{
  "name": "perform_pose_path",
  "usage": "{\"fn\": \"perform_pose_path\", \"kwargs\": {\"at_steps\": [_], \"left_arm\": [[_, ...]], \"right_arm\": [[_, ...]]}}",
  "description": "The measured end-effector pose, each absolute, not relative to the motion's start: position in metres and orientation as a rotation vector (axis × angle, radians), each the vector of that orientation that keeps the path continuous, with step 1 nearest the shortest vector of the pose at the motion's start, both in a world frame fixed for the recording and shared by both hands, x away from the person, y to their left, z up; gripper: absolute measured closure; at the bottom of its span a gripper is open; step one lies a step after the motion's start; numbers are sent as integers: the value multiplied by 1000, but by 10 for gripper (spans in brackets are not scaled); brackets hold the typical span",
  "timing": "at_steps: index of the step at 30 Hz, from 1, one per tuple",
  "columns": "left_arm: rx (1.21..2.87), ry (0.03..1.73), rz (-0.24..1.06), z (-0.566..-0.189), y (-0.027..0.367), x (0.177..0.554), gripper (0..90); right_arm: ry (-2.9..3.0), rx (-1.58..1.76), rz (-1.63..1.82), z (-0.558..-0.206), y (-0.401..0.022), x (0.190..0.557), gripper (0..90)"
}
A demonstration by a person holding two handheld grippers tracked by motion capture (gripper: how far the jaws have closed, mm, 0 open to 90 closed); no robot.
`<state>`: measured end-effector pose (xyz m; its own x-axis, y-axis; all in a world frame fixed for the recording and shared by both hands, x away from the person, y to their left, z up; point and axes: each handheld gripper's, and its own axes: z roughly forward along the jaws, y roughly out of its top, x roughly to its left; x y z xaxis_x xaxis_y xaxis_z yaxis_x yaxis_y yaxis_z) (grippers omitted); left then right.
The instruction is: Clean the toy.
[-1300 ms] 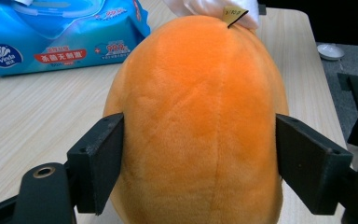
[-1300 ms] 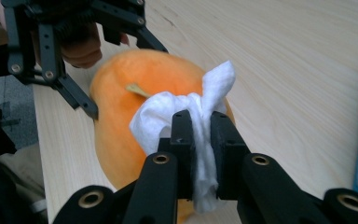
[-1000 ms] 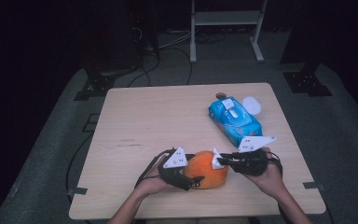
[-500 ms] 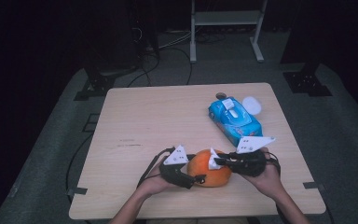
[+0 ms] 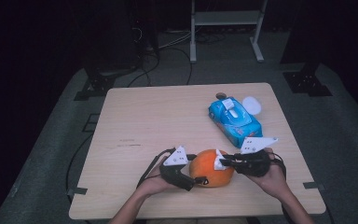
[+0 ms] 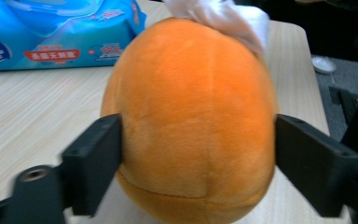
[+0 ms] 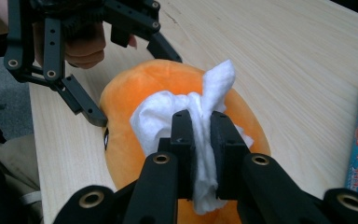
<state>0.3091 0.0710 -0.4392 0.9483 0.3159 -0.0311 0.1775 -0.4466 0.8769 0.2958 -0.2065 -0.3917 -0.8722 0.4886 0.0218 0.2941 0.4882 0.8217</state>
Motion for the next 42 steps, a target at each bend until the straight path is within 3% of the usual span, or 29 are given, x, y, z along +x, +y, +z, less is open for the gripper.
{"fn": "perform_pose_path", "kwargs": {"at_steps": [3, 7, 10, 16, 21, 27, 42], "left_arm": [[2022, 387, 119, -445, 70, 311, 121], [2024, 364, 160, -438, 68, 308, 306], [2068, 285, 201, -428, 65, 300, 355], [2036, 282, 183, -415, 72, 297, 363], [1995, 336, 155, -426, 68, 304, 178], [1988, 334, 198, -421, 63, 299, 315], [2018, 204, 287, -415, 47, 284, 323]], "right_arm": [[2519, 676, 1329, -391, -208, 297, 801], [2492, 665, 1320, -386, -205, 294, 803], [2492, 604, 1348, -376, -195, 287, 803], [2490, 580, 1339, -373, -195, 284, 803], [2498, 653, 1321, -384, -206, 293, 803], [2481, 641, 1317, -379, -200, 291, 803], [2496, 541, 1406, -368, -184, 278, 805]]}}
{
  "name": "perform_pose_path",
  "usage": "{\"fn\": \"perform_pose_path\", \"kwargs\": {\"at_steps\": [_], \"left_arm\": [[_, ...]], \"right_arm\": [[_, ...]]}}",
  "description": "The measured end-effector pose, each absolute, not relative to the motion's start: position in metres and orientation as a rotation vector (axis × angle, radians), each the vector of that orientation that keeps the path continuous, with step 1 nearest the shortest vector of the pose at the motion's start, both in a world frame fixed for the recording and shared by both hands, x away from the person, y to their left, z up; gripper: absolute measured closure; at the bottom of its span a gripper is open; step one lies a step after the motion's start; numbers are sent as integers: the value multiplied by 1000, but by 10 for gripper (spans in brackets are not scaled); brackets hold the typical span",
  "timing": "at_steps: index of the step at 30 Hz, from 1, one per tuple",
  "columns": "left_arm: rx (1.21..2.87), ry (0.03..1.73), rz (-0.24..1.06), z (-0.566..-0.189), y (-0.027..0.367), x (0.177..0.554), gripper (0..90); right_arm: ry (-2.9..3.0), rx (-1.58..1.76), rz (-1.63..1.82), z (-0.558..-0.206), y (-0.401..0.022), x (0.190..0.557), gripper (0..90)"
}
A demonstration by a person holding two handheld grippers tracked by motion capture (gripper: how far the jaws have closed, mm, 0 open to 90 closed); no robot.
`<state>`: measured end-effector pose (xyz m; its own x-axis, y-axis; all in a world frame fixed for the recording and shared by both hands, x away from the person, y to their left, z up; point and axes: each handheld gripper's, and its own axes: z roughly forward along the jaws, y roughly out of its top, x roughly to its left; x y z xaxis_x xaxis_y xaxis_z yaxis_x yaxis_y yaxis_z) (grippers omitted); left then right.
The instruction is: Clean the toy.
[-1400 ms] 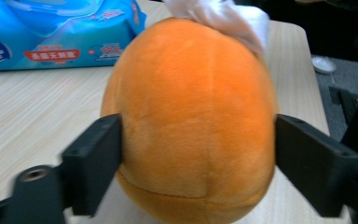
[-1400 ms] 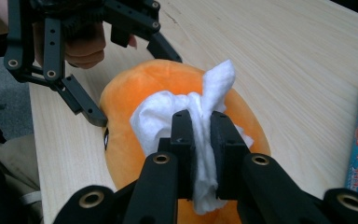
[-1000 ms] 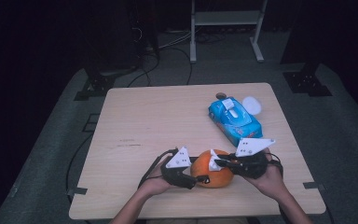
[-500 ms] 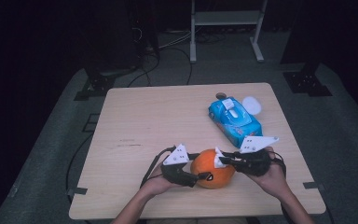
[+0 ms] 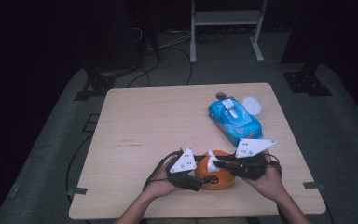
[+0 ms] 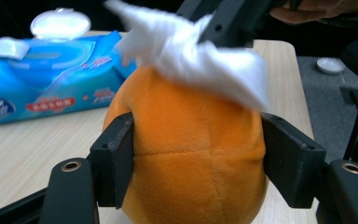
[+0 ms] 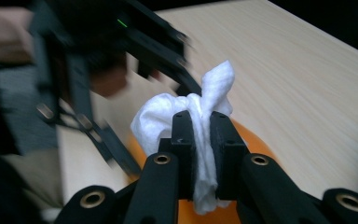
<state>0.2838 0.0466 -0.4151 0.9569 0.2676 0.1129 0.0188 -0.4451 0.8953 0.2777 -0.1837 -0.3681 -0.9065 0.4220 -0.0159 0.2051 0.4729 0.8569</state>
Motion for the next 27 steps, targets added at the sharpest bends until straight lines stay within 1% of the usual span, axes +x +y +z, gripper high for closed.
{"fn": "perform_pose_path", "kwargs": {"at_steps": [2, 4, 10, 12, 18, 20, 27], "left_arm": [[2046, 172, 321, -415, 45, 281, 322], [2037, 181, 310, -416, 47, 281, 328], [2020, 203, 293, -418, 48, 283, 324], [2010, 208, 289, -418, 46, 283, 320], [2033, 189, 308, -419, 41, 280, 312], [2031, 187, 310, -419, 42, 279, 318], [2007, 212, 283, -423, 45, 284, 312]], "right_arm": [[2516, 486, 1372, -367, -172, 274, 805], [2517, 469, 1345, -366, -170, 273, 804], [2475, 586, 1302, -366, -199, 284, 804], [2475, 603, 1317, -367, -202, 285, 805], [2517, 497, 1332, -371, -169, 273, 805], [2517, 491, 1330, -370, -167, 273, 807], [2467, 630, 1333, -372, -203, 288, 805]]}}
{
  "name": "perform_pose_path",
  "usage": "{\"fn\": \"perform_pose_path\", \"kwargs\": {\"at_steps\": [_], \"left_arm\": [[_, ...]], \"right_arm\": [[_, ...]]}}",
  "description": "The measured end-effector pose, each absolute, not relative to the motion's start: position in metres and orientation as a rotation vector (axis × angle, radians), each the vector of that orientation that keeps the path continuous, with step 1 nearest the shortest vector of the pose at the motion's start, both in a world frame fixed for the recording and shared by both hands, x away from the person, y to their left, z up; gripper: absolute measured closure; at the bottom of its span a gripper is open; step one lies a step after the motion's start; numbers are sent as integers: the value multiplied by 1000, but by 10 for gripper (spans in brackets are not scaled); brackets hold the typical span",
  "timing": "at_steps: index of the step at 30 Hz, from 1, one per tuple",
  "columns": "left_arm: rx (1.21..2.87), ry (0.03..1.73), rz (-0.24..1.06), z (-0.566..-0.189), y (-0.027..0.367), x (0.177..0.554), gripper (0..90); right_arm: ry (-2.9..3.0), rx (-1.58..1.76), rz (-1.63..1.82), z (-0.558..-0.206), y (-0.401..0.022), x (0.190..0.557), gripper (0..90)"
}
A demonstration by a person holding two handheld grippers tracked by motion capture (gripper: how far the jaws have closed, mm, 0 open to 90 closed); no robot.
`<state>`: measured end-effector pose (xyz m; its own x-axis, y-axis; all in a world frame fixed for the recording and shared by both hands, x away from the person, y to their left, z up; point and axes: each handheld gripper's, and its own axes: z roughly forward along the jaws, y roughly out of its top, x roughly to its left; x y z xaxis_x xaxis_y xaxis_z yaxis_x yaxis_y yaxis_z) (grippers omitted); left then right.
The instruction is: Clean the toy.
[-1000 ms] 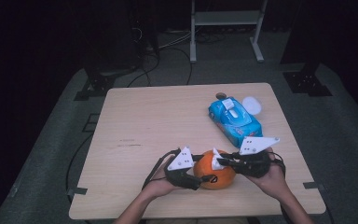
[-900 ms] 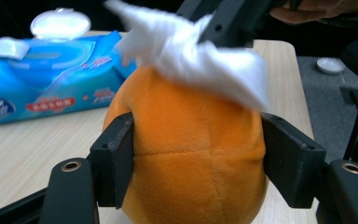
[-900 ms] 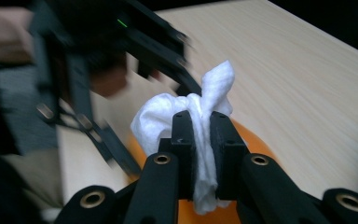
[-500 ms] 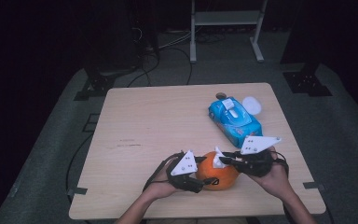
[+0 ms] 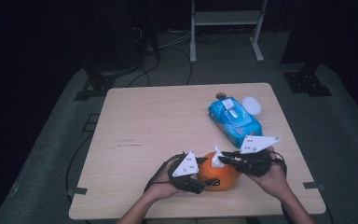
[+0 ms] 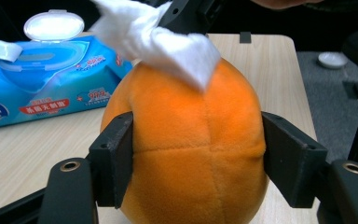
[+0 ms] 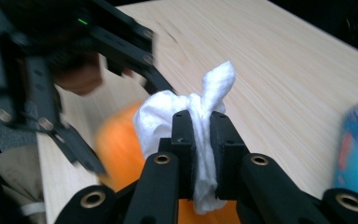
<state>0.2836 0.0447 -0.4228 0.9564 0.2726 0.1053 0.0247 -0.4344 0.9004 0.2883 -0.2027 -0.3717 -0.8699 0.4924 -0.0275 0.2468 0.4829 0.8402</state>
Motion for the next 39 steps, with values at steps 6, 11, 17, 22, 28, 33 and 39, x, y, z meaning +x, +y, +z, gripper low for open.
{"fn": "perform_pose_path", "kwargs": {"at_steps": [6, 11, 17, 22, 28, 33, 39], "left_arm": [[1978, 315, 196, -421, 42, 289, 199], [1993, 297, 193, -423, 50, 293, 268], [2009, 305, 209, -429, 62, 300, 317], [1983, 376, 154, -427, 62, 303, 168], [2017, 320, 234, -432, 62, 300, 252], [2040, 327, 192, -438, 80, 308, 281], [1981, 402, 98, -434, 80, 314, 142]], "right_arm": [[2484, 667, 1356, -376, -209, 291, 807], [2509, 593, 1344, -375, -191, 283, 807], [2502, 636, 1313, -377, -203, 289, 806], [2524, 693, 1338, -388, -205, 293, 807], [2535, 614, 1319, -382, -191, 287, 806], [2522, 682, 1261, -391, -209, 292, 805], [2569, 719, 1342, -399, -217, 292, 805]]}}
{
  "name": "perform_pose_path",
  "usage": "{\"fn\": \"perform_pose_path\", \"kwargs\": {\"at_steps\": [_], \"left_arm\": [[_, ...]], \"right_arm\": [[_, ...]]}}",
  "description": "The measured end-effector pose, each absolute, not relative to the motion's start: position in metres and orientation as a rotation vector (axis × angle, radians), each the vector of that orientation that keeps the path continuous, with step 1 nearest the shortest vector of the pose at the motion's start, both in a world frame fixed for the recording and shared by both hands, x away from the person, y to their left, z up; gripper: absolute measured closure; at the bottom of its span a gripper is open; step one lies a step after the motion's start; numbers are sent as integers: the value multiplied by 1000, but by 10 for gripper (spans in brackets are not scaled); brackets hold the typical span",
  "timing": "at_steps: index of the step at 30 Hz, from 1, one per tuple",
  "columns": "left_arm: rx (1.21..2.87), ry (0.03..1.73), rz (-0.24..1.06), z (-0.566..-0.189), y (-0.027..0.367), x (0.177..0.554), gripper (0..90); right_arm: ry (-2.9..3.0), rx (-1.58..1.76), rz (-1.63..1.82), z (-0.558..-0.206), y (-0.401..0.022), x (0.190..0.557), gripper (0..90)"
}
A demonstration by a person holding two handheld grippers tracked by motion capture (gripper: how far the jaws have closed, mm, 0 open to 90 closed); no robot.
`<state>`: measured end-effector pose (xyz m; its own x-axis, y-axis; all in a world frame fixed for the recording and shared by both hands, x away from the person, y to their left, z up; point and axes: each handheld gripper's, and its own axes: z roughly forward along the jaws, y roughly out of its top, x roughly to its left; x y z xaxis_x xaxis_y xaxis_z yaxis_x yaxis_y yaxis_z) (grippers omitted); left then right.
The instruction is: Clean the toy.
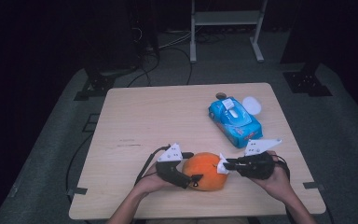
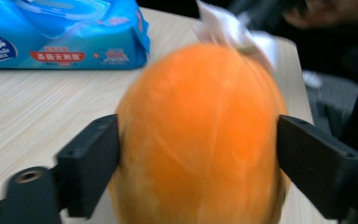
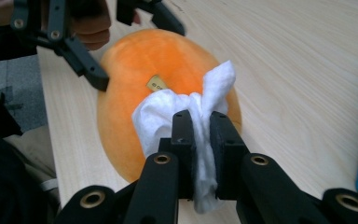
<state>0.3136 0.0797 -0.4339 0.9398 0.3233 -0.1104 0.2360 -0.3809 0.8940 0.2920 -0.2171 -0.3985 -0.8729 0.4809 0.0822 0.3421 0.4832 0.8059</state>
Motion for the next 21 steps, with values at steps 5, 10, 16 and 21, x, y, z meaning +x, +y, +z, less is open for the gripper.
{"fn": "perform_pose_path", "kwargs": {"at_steps": [5, 10, 16, 21], "left_arm": [[2005, 361, 146, -438, 80, 310, 275], [2020, 319, 162, -438, 80, 306, 299], [1977, 479, -7, -429, 86, 318, 97], [2056, 457, -10, -435, 77, 311, 174]], "right_arm": [[2553, 723, 1357, -397, -216, 295, 805], [2532, 797, 1380, -404, -221, 306, 804], [2585, 753, 1416, -405, -219, 302, 804], [2617, 708, 1432, -403, -213, 295, 803]]}}
